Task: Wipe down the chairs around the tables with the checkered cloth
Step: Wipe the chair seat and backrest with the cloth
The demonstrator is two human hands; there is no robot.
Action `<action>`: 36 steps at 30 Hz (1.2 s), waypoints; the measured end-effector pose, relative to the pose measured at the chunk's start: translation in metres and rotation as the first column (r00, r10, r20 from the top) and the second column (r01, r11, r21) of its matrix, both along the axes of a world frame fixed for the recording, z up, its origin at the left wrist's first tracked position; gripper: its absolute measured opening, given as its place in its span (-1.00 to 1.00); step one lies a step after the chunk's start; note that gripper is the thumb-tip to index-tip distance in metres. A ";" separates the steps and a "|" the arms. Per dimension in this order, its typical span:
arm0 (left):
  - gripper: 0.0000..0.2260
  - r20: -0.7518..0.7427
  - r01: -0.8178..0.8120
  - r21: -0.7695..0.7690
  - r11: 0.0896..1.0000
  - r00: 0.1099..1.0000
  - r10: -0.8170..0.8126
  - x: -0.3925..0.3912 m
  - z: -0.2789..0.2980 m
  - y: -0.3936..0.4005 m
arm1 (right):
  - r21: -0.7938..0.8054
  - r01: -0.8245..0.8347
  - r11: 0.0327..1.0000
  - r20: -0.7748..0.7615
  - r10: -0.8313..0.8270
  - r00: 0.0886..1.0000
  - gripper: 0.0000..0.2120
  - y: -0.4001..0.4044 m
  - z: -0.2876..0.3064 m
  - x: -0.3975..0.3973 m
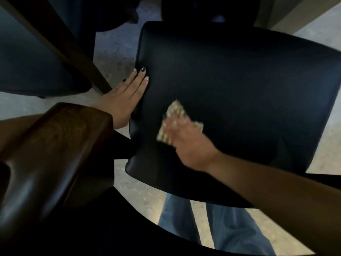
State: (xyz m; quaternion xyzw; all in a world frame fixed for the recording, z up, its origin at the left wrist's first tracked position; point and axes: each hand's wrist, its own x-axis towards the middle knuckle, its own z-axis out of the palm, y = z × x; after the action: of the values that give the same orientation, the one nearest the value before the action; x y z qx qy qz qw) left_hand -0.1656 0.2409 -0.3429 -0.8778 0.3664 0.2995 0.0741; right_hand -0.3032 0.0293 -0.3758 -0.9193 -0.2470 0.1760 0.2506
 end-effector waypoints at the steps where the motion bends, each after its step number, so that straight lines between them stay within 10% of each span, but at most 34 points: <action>1: -0.21 0.004 -0.004 -0.007 1.000 1.000 0.004 -0.001 -0.001 0.001 | 0.002 -0.071 0.997 -0.004 0.071 0.997 -0.48 0.005 0.000 -0.019; 8: -0.16 0.036 0.213 -0.081 0.974 0.977 -0.211 0.029 0.004 0.008 | 0.107 -0.128 0.986 -0.041 0.133 0.990 -0.53 -0.005 0.013 -0.021; 13: -0.08 0.046 0.154 -0.057 0.986 0.987 -0.152 0.088 0.027 -0.009 | 0.054 0.415 0.908 0.094 -0.418 0.903 -0.47 -0.068 0.019 0.084; 19: 0.08 -0.001 -0.114 -0.039 0.993 0.993 0.114 0.091 0.023 -0.095 | -0.159 0.826 0.541 0.202 -0.801 0.564 -0.42 -0.103 0.003 0.163; 25: 0.15 -0.062 -0.241 0.209 0.948 0.964 0.259 0.074 0.005 -0.148 | 0.038 0.413 0.910 0.211 -0.412 0.887 -0.57 -0.046 0.001 0.117; 30: 0.19 -0.001 -0.301 0.302 0.905 0.949 0.316 0.073 0.004 -0.157 | -0.032 0.243 0.970 0.205 -0.231 0.951 -0.56 -0.104 0.009 0.111; 36: 0.22 0.006 -0.290 0.297 0.910 0.953 0.302 0.072 0.000 -0.155 | -0.176 0.848 0.500 0.227 -0.818 0.529 -0.47 -0.190 0.005 0.101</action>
State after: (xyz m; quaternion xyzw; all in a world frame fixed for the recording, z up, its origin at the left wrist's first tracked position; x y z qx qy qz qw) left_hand -0.0940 0.0859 -0.3430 -0.8961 0.1820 0.3759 0.1503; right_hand -0.2026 -0.1610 -0.3712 -0.9569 0.2389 0.0119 0.1645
